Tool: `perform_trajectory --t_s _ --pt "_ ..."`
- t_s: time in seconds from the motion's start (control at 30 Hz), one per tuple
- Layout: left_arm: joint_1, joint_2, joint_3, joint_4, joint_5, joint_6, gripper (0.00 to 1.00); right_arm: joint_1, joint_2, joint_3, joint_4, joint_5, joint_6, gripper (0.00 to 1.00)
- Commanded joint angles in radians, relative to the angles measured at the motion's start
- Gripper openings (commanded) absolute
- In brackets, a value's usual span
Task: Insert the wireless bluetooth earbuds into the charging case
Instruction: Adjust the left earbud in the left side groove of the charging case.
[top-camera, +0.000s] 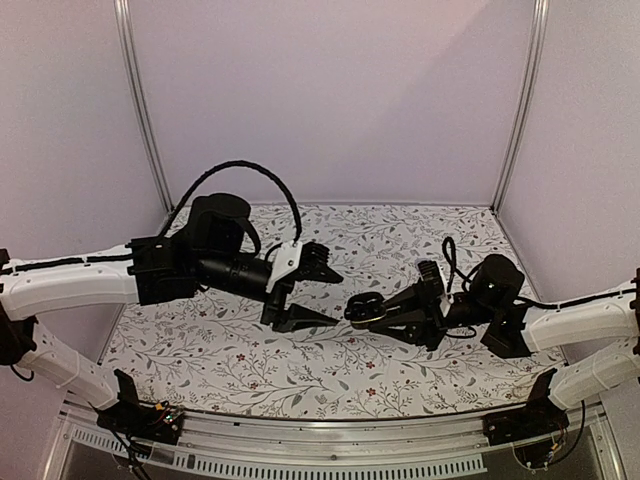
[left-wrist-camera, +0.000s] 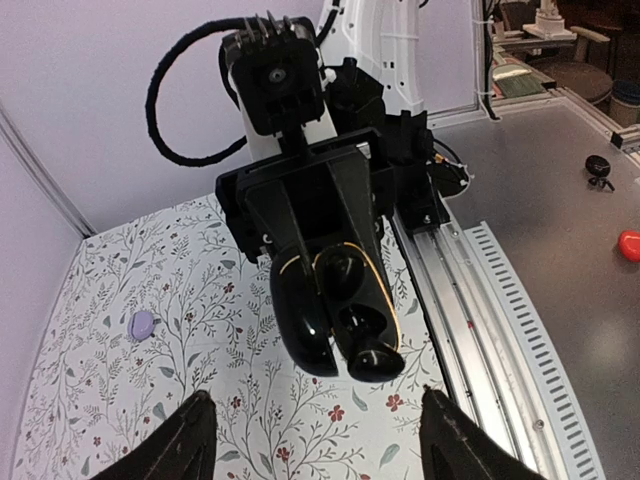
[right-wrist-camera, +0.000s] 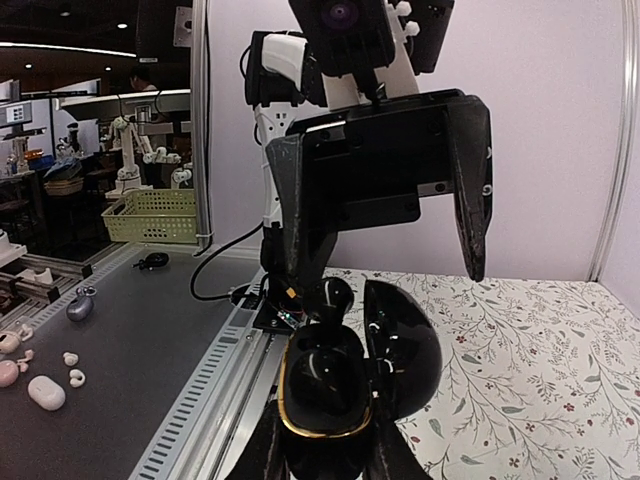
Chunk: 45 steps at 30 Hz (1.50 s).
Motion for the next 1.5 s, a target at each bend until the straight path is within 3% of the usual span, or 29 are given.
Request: perform_trajectory --t_s 0.0,1.0,1.47 --pt "-0.011 0.018 0.036 -0.014 0.030 0.015 0.69 -0.006 0.012 0.031 -0.008 -0.043 -0.002 0.00" --pt "-0.033 0.113 0.091 0.011 0.021 -0.029 0.66 0.009 0.054 0.051 -0.023 -0.070 -0.012 0.00" --pt "-0.034 -0.047 -0.019 -0.017 -0.020 0.092 0.77 -0.006 0.030 0.046 -0.027 -0.094 0.018 0.00"
